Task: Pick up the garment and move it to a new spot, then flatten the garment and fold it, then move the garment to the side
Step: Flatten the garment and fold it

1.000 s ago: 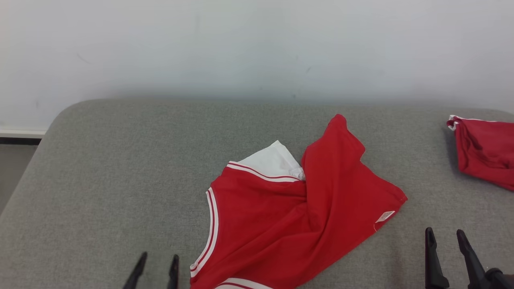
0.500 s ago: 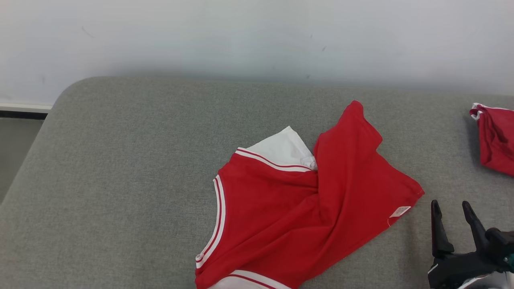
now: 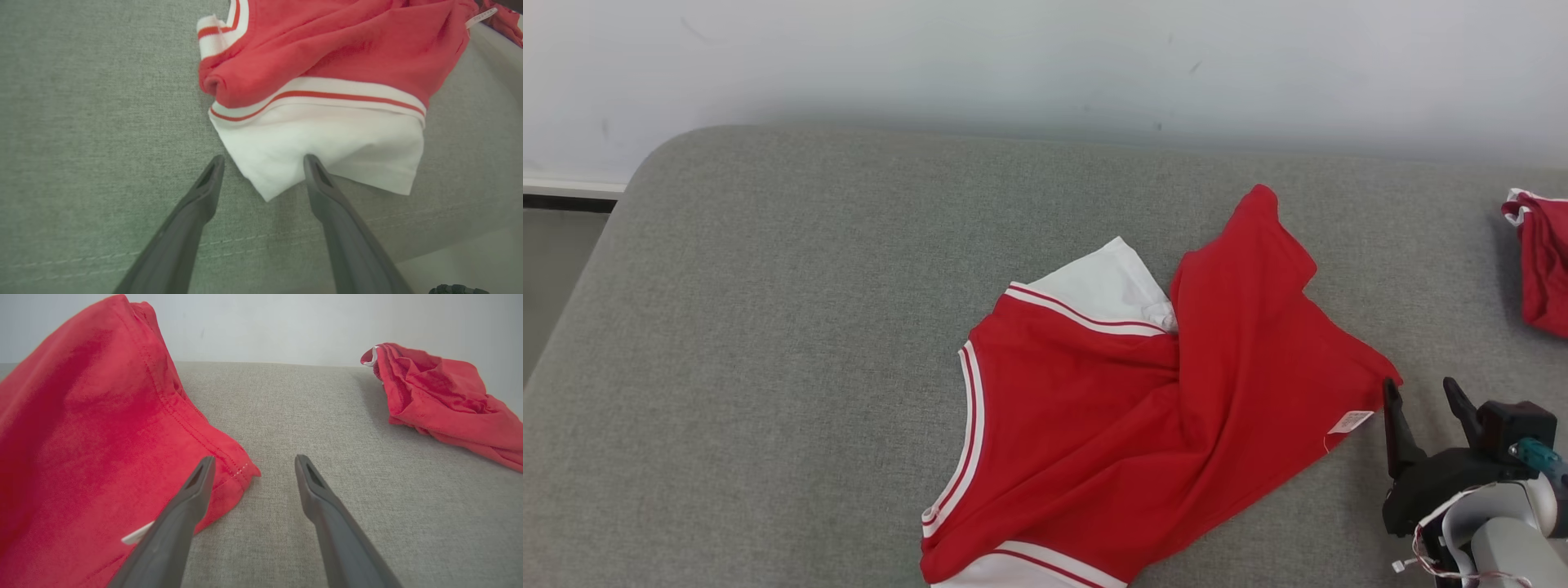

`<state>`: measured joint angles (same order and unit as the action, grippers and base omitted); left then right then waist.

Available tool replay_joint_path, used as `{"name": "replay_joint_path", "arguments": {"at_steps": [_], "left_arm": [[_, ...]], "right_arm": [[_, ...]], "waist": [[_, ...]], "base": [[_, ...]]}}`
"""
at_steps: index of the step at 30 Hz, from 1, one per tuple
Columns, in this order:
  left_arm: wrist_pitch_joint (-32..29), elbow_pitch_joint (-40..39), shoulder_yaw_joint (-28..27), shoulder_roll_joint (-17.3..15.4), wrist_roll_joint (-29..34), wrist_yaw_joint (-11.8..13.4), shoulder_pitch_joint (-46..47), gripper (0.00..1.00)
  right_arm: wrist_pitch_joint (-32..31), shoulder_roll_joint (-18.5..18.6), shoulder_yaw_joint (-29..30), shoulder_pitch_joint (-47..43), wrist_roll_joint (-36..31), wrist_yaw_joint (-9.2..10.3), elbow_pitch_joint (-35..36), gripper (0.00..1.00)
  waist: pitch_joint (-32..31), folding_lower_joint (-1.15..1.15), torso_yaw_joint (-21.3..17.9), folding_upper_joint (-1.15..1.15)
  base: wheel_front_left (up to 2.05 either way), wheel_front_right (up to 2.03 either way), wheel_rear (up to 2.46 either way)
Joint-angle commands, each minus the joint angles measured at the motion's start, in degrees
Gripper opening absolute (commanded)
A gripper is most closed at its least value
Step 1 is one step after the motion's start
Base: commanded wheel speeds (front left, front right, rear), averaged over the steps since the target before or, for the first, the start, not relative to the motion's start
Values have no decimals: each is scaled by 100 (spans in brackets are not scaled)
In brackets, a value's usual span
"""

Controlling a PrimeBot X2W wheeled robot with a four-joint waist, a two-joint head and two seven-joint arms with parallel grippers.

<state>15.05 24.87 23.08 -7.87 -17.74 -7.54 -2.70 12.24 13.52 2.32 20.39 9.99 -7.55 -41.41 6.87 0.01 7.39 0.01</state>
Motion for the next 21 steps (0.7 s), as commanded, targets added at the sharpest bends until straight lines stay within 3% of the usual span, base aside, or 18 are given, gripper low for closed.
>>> {"name": "replay_joint_path", "arguments": {"at_steps": [1,12,14,15,16,17,21], "left_arm": [[17,35,22,-23,-51,13,88,100],[17,306,288,-3,-218,13,419,100],[16,368,384,16,-289,13,483,100],[16,409,441,25,-347,13,519,47],[15,438,494,33,-393,12,573,6],[15,463,547,33,-441,12,619,0],[16,438,614,8,-568,13,714,0]], "right_arm": [[48,42,-22,123,-5,16,-96,100],[176,53,-294,870,118,16,-1273,100],[192,38,-333,958,161,16,-1459,40],[193,47,-347,1006,175,16,-1529,0],[201,58,-364,1055,183,16,-1597,0],[215,55,-396,1089,213,16,-1629,0],[282,82,-484,1086,275,16,-1596,0]], "waist": [[20,-1,16,-1],[209,-1,100,-1],[245,-1,115,-1],[261,-1,122,-1],[273,-1,129,-1],[280,-1,136,-1],[241,-1,133,-1]], "base": [[0,0,0],[0,0,0],[0,0,0],[0,0,0],[0,0,0],[0,0,0],[0,0,0]]}}
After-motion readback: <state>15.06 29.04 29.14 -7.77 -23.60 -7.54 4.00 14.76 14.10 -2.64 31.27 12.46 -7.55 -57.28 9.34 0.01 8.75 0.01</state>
